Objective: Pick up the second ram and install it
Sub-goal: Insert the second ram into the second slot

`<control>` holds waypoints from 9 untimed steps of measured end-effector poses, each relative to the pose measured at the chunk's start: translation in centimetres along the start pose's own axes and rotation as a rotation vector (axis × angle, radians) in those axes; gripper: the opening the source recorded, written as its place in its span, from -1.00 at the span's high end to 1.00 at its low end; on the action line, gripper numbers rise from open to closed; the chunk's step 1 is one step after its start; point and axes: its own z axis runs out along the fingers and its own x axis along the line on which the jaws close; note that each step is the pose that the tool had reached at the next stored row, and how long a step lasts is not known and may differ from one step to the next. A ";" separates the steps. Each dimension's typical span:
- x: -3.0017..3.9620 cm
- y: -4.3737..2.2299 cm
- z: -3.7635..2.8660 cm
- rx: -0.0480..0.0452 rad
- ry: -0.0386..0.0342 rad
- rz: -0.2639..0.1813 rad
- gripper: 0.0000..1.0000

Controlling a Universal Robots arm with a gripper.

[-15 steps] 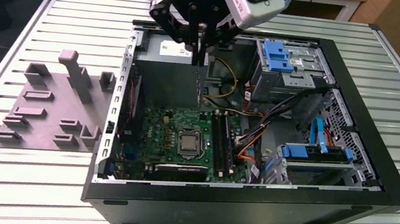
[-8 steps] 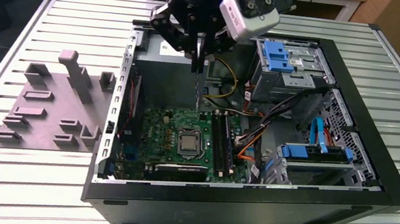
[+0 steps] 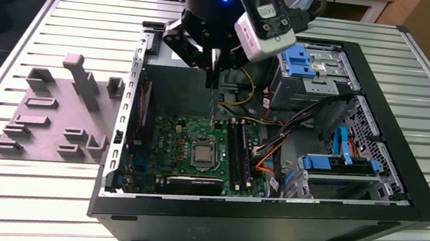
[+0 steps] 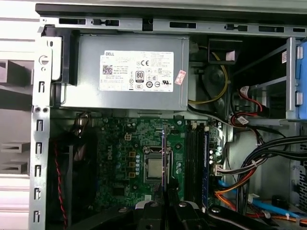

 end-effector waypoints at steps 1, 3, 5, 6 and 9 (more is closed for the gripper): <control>-0.05 -0.03 0.19 0.0000 0.0000 0.000 0.72; -0.07 -0.05 0.49 0.0000 -0.0001 0.001 0.72; -0.07 -0.05 0.53 0.0008 0.0001 0.001 0.72; -0.08 -0.06 0.53 0.0008 0.0001 0.001 0.72; -0.08 -0.06 0.55 0.0009 0.0000 0.001 0.72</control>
